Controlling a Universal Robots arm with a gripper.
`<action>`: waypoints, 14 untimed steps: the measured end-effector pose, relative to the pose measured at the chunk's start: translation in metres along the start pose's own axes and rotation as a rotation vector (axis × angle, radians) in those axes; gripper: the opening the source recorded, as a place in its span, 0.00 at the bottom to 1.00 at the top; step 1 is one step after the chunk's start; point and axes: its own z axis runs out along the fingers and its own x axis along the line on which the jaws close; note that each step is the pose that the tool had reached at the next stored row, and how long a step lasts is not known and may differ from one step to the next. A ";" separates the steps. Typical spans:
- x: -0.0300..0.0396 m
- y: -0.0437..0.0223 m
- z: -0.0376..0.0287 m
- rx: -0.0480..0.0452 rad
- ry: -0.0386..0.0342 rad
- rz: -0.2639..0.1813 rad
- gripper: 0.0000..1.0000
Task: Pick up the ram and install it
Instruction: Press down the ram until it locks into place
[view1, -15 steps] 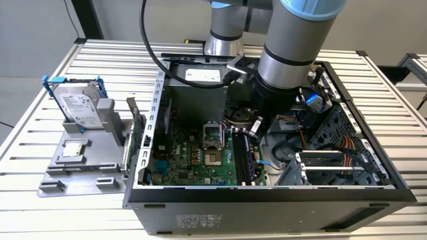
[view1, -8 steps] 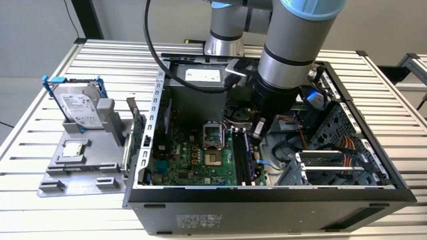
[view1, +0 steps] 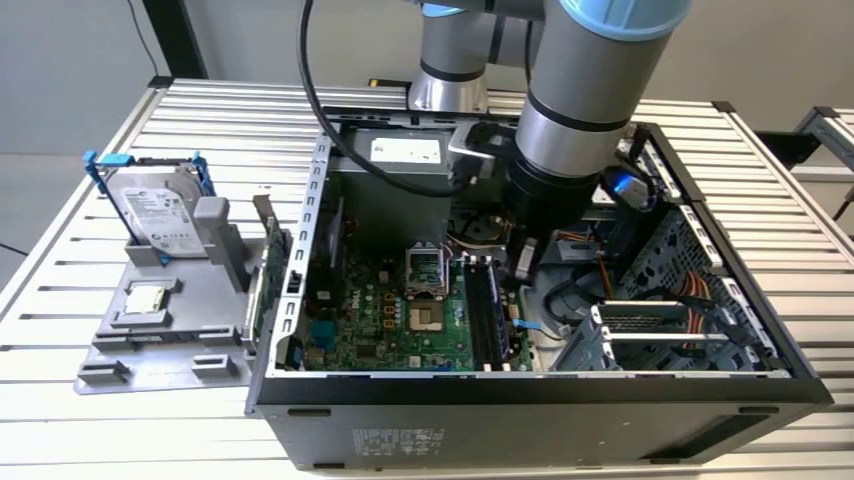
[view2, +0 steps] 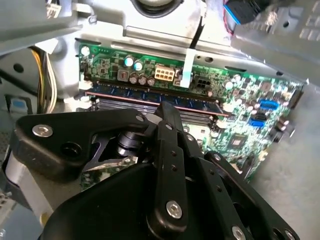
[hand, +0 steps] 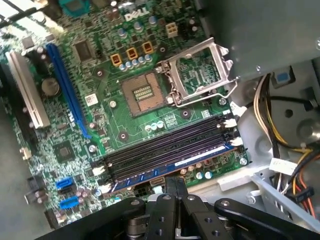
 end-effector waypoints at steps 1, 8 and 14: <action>0.0000 0.0000 0.0000 0.0005 -0.0001 -0.018 0.00; 0.0001 0.0001 0.0000 0.0033 -0.0008 -0.142 0.00; 0.0003 0.0009 0.0003 0.0058 -0.0017 -0.249 0.00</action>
